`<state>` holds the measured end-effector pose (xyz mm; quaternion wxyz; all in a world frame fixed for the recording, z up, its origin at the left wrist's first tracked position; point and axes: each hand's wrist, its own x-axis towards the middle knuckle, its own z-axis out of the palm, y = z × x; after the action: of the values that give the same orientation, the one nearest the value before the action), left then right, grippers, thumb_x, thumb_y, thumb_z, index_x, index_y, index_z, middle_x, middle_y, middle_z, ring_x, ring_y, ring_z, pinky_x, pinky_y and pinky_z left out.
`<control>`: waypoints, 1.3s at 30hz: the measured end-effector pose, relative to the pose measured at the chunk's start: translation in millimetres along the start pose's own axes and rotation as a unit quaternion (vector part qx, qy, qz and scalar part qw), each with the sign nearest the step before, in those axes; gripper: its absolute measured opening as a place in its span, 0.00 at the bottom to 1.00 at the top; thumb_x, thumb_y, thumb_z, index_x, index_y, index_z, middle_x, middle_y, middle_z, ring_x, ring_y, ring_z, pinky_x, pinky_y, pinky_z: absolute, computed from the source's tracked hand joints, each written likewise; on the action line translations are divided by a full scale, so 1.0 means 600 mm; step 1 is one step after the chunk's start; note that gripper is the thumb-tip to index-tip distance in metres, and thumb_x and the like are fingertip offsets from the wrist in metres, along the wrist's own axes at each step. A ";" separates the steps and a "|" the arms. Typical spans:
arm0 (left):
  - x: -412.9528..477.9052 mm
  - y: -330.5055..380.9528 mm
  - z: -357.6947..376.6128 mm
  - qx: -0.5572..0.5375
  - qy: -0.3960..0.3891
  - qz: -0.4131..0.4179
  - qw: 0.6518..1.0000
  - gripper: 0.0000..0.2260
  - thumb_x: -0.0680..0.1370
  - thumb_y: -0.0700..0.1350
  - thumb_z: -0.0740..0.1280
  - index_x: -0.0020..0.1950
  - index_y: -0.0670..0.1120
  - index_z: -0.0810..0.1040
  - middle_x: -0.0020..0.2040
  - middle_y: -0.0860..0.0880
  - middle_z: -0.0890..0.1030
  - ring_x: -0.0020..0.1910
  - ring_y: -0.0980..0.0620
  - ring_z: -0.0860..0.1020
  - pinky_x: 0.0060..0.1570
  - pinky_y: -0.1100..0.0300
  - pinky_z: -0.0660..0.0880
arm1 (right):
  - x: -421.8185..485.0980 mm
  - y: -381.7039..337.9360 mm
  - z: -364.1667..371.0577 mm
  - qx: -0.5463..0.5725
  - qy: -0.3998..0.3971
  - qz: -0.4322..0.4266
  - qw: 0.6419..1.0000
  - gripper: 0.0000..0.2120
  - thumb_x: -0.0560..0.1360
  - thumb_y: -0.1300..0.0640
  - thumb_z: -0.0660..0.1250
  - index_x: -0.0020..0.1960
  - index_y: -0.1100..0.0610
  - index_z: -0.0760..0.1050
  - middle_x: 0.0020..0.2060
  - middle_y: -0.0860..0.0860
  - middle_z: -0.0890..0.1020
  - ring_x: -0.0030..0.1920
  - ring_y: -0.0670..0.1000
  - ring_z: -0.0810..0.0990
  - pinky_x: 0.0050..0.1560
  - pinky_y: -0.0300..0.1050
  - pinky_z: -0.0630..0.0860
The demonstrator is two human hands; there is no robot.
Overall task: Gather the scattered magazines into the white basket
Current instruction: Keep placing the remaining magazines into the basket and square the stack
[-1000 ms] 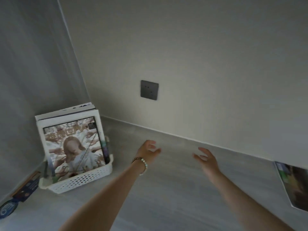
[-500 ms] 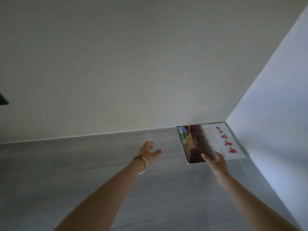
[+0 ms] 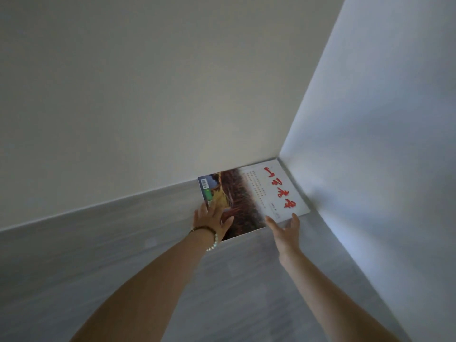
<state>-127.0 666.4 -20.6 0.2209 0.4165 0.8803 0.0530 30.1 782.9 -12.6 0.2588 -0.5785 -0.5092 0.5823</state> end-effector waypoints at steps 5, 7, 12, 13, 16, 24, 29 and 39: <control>-0.010 0.026 -0.018 0.107 -0.041 -0.007 0.993 0.30 0.75 0.66 0.39 0.74 0.55 0.49 0.77 0.47 0.51 0.75 0.42 0.49 0.72 0.45 0.49 | 0.017 -0.027 0.001 0.159 0.035 0.099 0.982 0.35 0.71 0.60 0.71 0.72 0.59 0.56 0.71 0.54 0.66 0.71 0.53 0.64 0.70 0.48 0.58; -0.030 0.043 -0.024 0.116 -0.074 -0.015 0.990 0.31 0.75 0.66 0.39 0.75 0.54 0.50 0.77 0.46 0.52 0.75 0.42 0.50 0.73 0.44 0.49 | 0.021 -0.033 -0.003 0.163 0.049 0.125 0.977 0.30 0.72 0.59 0.70 0.70 0.60 0.61 0.68 0.55 0.70 0.68 0.54 0.67 0.66 0.46 0.60; -0.065 0.073 -0.047 0.099 -0.133 0.018 0.986 0.27 0.78 0.62 0.41 0.68 0.50 0.64 0.65 0.42 0.73 0.61 0.42 0.73 0.61 0.47 0.70 | -0.001 -0.024 0.014 0.087 -0.010 0.111 0.990 0.14 0.76 0.60 0.65 0.62 0.58 0.73 0.60 0.56 0.78 0.58 0.55 0.76 0.57 0.50 0.74; -0.065 0.069 -0.057 0.061 -0.137 0.028 0.988 0.27 0.78 0.60 0.42 0.69 0.49 0.65 0.65 0.41 0.73 0.60 0.42 0.73 0.60 0.48 0.71 | -0.010 -0.020 0.016 0.088 -0.023 0.105 0.990 0.13 0.76 0.60 0.64 0.60 0.56 0.73 0.56 0.55 0.80 0.53 0.54 0.79 0.50 0.48 0.78; -0.065 0.029 -0.074 -0.113 -0.067 -0.010 0.991 0.27 0.78 0.59 0.49 0.74 0.47 0.55 0.72 0.43 0.65 0.67 0.42 0.69 0.65 0.46 0.68 | -0.038 -0.004 0.016 0.125 -0.056 0.107 0.985 0.12 0.76 0.61 0.63 0.59 0.57 0.72 0.53 0.56 0.80 0.47 0.53 0.81 0.45 0.51 0.81; -0.111 -0.109 -0.114 -0.343 0.080 -0.130 0.927 0.25 0.76 0.53 0.63 0.68 0.42 0.65 0.65 0.40 0.73 0.63 0.42 0.72 0.61 0.55 0.70 | -0.133 -0.011 0.034 0.088 -0.231 0.020 0.969 0.16 0.75 0.61 0.66 0.62 0.60 0.74 0.57 0.57 0.81 0.58 0.57 0.79 0.60 0.57 0.75; -0.235 -0.247 -0.156 -0.496 0.161 -0.174 0.835 0.12 0.76 0.45 0.65 0.54 0.38 0.78 0.54 0.37 0.80 0.53 0.42 0.79 0.55 0.53 0.75 | -0.223 -0.056 0.125 -0.019 -0.318 -0.069 0.945 0.09 0.73 0.57 0.69 0.52 0.49 0.77 0.52 0.47 0.82 0.52 0.44 0.80 0.52 0.42 0.77; -0.651 -0.589 -0.222 -0.549 0.357 -0.252 0.712 0.08 0.76 0.41 0.65 0.54 0.42 0.76 0.55 0.40 0.80 0.54 0.42 0.78 0.59 0.44 0.74 | -0.596 -0.071 0.445 -0.101 -0.505 -0.171 0.840 0.12 0.74 0.62 0.68 0.57 0.58 0.76 0.49 0.50 0.82 0.45 0.45 0.80 0.39 0.32 0.78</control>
<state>-218.4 153.9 135.3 0.0857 -0.0652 0.7816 0.6144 -162.3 400.7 121.6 0.0014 -0.1312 -0.7165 0.6851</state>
